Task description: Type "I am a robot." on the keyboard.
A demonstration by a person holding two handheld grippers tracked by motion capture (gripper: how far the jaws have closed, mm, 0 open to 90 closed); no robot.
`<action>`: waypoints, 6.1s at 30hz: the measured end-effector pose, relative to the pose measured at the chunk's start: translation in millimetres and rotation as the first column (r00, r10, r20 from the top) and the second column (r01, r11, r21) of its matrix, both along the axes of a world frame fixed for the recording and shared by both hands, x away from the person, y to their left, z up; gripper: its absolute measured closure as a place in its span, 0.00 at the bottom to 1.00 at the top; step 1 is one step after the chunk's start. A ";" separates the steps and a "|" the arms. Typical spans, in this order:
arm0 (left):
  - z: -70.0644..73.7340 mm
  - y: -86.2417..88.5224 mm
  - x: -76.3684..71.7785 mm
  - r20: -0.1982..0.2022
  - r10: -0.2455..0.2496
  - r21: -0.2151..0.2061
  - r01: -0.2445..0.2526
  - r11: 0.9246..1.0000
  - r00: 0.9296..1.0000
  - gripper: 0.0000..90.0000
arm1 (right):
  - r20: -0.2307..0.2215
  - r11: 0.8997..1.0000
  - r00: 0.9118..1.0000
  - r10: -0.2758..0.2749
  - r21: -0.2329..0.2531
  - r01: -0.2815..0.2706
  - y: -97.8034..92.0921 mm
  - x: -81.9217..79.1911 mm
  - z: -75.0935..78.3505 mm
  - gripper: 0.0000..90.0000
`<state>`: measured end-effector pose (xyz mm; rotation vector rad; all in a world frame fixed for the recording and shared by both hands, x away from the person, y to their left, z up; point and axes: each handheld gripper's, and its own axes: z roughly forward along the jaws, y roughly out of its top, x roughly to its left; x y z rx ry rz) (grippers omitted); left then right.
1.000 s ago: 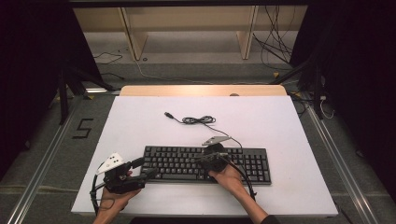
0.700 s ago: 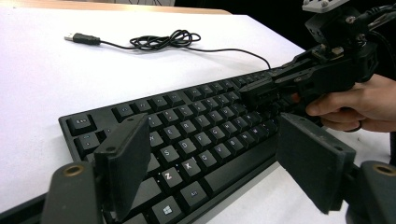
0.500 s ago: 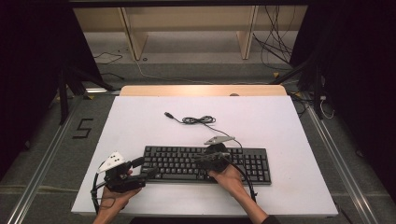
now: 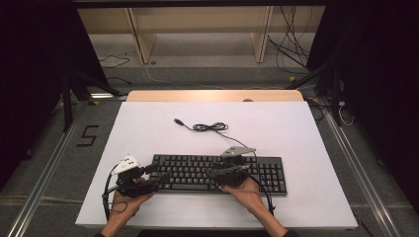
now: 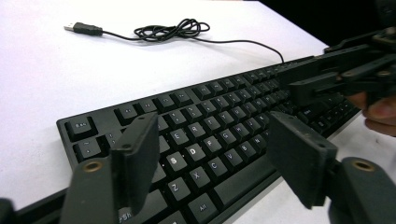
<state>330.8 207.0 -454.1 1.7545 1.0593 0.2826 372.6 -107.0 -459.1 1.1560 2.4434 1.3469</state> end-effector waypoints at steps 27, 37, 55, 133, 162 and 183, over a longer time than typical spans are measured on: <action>-5.5 -31.3 32.9 -0.075 -0.075 0.104 0.082 0.991 0.994 0.90 | 0.031 0.998 0.998 0.049 0.034 -0.050 -12.5 -32.1 6.1 0.44; -6.7 -45.5 41.8 -0.095 -0.107 0.134 0.119 0.984 0.990 0.99 | 0.038 0.998 0.998 0.053 0.040 -0.055 -15.7 -37.4 6.1 0.43; -13.0 -58.9 56.1 -0.142 -0.108 0.180 0.133 0.975 0.984 0.99 | 0.039 0.997 0.997 0.059 0.038 -0.061 -18.8 -46.6 4.0 0.41; 4.2 -14.2 5.0 0.010 -0.088 -0.040 0.089 0.995 0.996 0.34 | 0.031 1.000 0.999 0.021 -0.023 -0.020 -16.2 -25.2 -4.0 1.00; -5.5 0.2 -19.8 0.033 -0.083 -0.011 0.084 0.996 0.996 0.29 | -0.009 0.994 0.999 0.032 -0.101 -0.033 -5.5 -18.5 -16.8 1.00; -6.4 2.7 -23.3 0.036 -0.077 -0.011 0.077 0.997 0.996 0.28 | -0.003 0.991 0.999 0.032 -0.133 -0.032 -3.1 -19.7 -21.3 1.00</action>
